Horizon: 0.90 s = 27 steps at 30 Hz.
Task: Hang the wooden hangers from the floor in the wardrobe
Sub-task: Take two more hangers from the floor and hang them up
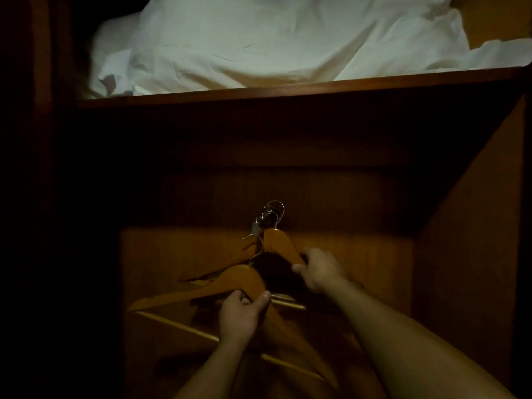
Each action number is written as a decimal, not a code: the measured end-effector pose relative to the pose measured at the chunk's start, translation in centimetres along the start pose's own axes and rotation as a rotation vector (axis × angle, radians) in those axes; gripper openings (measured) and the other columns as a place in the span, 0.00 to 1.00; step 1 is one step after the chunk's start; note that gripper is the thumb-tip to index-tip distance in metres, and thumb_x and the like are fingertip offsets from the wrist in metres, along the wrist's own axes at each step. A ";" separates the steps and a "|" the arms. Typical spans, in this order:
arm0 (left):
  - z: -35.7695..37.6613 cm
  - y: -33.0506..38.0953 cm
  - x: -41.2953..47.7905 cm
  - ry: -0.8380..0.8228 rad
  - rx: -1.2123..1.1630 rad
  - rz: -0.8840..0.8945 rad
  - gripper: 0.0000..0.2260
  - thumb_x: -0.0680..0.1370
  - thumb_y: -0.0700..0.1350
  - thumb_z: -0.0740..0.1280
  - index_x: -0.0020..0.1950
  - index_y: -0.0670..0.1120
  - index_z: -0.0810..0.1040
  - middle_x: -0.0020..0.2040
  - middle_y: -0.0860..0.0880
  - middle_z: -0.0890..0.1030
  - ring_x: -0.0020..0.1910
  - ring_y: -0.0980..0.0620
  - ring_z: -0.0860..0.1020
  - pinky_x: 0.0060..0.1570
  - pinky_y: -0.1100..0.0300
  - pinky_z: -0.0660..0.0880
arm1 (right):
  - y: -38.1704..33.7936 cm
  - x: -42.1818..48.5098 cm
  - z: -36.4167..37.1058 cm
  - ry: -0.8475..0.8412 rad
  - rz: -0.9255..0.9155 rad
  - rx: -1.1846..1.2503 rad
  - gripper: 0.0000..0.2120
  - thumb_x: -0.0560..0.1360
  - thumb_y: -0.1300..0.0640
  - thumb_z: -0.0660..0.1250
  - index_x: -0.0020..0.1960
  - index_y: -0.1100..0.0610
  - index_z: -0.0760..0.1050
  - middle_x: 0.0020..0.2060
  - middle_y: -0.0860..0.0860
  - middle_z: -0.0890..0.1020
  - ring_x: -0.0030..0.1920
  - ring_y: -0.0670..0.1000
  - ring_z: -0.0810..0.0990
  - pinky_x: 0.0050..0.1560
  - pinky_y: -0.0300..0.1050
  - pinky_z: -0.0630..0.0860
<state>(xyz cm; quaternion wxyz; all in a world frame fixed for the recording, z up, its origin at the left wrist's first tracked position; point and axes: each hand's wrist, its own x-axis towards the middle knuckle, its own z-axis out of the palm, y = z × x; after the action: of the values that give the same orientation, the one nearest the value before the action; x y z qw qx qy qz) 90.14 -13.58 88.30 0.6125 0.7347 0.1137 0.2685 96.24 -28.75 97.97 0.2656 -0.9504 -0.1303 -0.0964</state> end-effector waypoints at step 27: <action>2.1 -2.4 2.8 0.009 0.007 0.011 0.18 0.74 0.48 0.74 0.34 0.45 0.68 0.27 0.51 0.71 0.27 0.53 0.69 0.33 0.58 0.66 | 1.9 5.1 3.5 -0.036 -0.028 0.020 0.20 0.80 0.52 0.65 0.71 0.49 0.69 0.61 0.51 0.78 0.58 0.53 0.79 0.56 0.49 0.78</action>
<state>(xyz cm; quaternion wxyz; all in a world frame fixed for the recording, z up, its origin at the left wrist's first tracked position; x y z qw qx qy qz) 94.02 -13.44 86.49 0.6081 0.7360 0.1133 0.2750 102.01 -27.52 95.40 0.2715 -0.9472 -0.1495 -0.0816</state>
